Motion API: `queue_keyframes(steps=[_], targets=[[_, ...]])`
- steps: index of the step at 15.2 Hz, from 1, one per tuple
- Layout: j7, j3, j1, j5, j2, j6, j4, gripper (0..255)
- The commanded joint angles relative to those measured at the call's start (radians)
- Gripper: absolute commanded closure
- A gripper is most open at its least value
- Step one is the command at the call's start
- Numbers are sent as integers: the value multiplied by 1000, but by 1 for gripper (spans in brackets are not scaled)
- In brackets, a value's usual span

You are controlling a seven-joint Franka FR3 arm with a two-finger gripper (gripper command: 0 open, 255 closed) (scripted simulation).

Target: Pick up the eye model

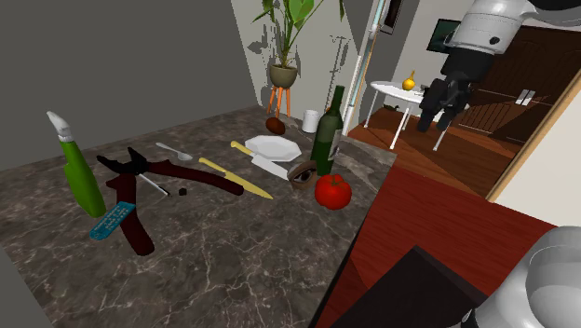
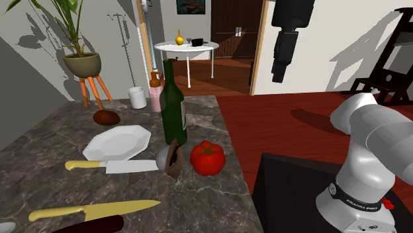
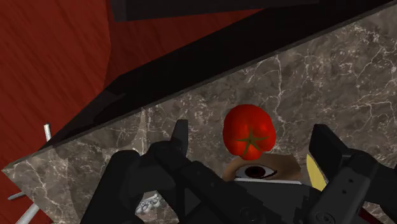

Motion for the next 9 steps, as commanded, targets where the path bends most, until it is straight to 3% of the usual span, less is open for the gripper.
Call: queue_keyframes(steps=[1,9], targets=[[0,0,0,0,0,0,0,0],[259,94,-24,127,137,261,-97,0]])
